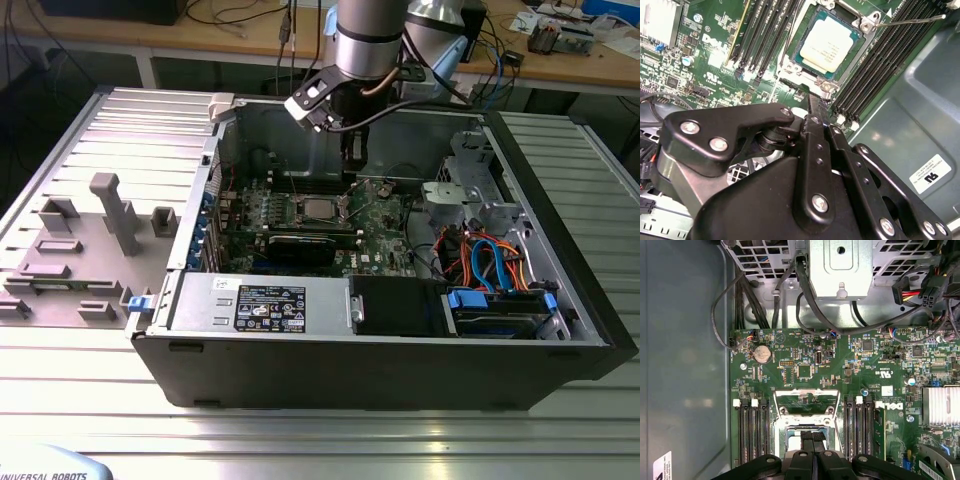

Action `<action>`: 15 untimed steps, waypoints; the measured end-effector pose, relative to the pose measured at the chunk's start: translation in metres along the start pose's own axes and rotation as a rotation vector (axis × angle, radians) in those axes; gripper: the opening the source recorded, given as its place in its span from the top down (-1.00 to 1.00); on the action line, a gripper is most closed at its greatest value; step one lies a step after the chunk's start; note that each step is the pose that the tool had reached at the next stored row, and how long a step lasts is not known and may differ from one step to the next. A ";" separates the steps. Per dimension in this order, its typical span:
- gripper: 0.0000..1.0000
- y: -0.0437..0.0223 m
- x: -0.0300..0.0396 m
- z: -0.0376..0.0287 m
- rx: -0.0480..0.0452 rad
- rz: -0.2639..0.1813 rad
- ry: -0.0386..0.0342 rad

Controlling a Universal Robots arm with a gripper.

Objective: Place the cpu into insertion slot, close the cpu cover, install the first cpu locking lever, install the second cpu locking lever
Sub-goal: 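Close the cpu cover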

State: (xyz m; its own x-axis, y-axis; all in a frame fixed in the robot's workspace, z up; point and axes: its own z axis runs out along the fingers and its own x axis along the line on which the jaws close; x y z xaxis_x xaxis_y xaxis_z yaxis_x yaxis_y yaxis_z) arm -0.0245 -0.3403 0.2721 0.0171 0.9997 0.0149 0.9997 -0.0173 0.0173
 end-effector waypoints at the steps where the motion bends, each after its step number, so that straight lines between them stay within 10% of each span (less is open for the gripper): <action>1: 0.79 0.0005 0.0000 0.0000 0.0000 0.000 -0.0001; 15: 0.79 0.0260 0.0005 0.0012 -0.0001 0.000 -0.0022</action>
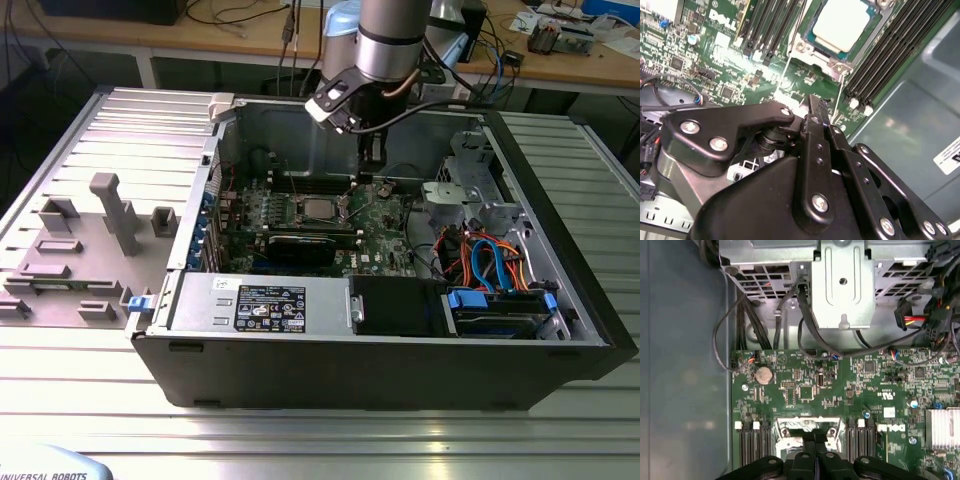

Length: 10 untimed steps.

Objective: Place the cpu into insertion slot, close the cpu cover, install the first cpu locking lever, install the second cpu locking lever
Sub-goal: 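Close the cpu cover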

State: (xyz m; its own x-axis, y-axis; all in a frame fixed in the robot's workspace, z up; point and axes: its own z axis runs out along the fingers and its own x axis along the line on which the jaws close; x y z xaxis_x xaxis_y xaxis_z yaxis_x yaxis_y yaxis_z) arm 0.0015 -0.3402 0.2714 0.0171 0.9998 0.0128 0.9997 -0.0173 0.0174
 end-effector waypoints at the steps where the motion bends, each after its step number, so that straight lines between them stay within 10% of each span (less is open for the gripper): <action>1: 0.79 0.0006 0.0000 0.0000 0.0000 0.000 -0.0001; 10: 0.79 0.0020 0.0000 0.0002 0.0000 0.000 0.0001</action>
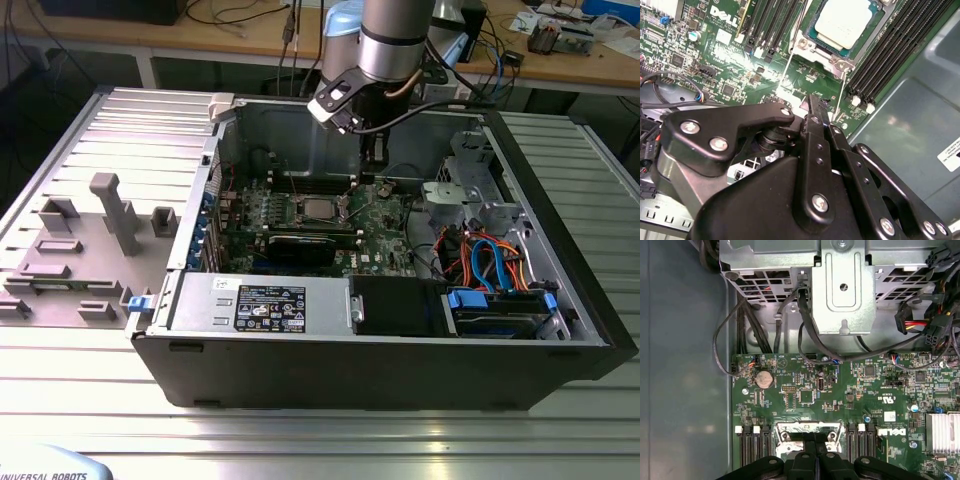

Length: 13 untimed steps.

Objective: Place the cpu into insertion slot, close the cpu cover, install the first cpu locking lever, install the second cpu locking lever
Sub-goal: 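Close the cpu cover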

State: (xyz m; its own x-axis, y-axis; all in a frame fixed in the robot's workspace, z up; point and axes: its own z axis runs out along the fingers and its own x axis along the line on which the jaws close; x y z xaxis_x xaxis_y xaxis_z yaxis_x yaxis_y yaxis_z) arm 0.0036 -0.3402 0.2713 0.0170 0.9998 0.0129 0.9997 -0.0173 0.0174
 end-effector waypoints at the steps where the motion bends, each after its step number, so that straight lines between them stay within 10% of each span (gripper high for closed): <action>1: 0.79 0.0000 0.0000 0.0000 0.0000 0.000 0.0000; 13: 0.79 0.0016 0.0000 0.0000 0.0000 0.000 0.0000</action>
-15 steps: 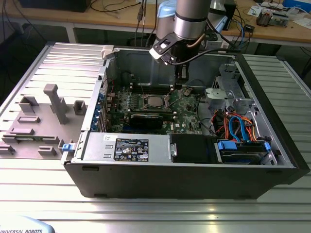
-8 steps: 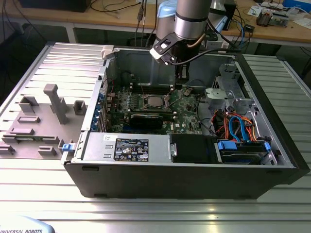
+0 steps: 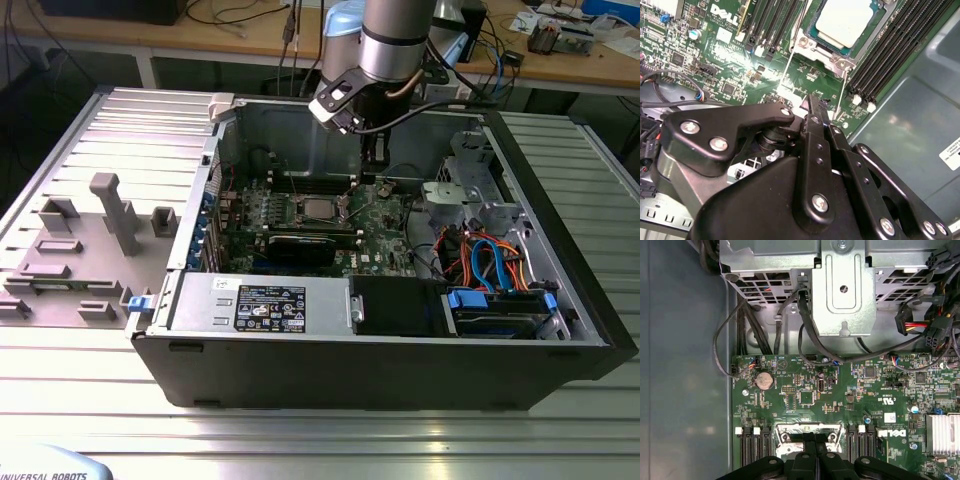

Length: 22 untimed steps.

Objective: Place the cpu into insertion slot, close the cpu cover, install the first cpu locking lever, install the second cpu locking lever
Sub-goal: 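Close the cpu cover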

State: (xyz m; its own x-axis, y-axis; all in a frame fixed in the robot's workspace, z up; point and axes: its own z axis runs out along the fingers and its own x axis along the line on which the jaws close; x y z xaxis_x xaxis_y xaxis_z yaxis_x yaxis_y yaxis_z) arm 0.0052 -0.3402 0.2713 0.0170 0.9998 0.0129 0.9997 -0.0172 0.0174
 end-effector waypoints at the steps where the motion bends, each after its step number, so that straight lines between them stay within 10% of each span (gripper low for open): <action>1: 0.79 0.0005 0.0000 0.0000 0.0000 0.000 0.0000; 22: 0.79 0.0079 0.0001 0.0001 0.0000 0.000 -0.0001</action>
State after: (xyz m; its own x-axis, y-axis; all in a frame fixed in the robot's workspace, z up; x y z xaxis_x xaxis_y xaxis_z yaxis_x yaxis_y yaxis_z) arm 0.0131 -0.3402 0.2712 0.0171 0.9998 0.0128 0.9997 -0.0173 0.0174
